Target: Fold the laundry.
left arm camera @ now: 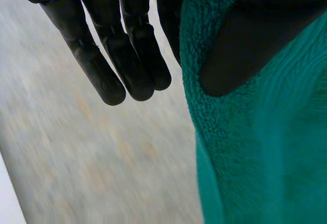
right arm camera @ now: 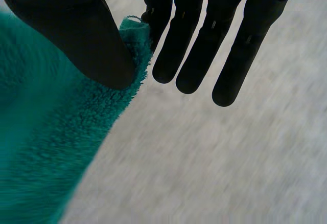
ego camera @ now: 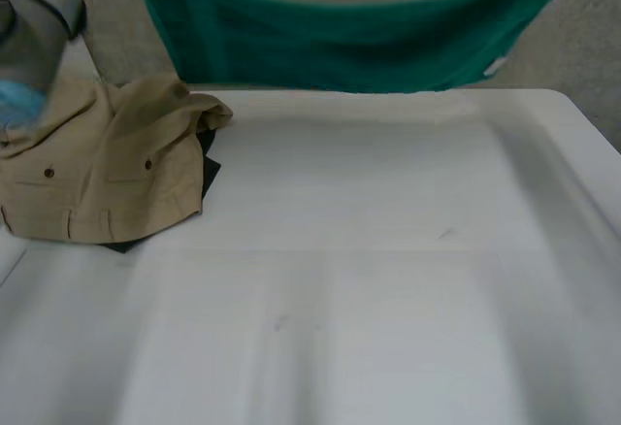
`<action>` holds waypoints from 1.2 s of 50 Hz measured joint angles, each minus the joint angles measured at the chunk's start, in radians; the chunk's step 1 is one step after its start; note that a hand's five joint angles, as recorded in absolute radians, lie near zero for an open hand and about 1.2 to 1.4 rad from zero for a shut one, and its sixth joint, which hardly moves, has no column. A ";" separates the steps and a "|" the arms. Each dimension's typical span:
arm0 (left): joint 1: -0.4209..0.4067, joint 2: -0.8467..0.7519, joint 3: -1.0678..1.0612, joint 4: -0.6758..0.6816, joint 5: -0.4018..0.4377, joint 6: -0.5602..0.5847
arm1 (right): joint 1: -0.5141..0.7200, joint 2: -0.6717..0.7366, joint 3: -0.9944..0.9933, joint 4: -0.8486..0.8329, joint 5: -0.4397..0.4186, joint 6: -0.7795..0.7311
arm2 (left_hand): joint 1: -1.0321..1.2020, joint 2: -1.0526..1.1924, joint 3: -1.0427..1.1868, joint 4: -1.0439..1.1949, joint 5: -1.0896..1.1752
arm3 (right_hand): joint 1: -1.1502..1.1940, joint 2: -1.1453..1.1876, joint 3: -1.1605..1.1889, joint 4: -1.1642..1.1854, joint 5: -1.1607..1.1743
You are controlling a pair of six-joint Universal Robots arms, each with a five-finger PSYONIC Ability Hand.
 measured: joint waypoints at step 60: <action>-0.047 -0.203 -0.070 -0.515 0.013 0.240 | -0.102 0.124 0.226 0.471 0.034 -0.369 | 0.000 0.000 0.000 0.000 0.000 | 0.000 0.000 0.000 0.000 0.000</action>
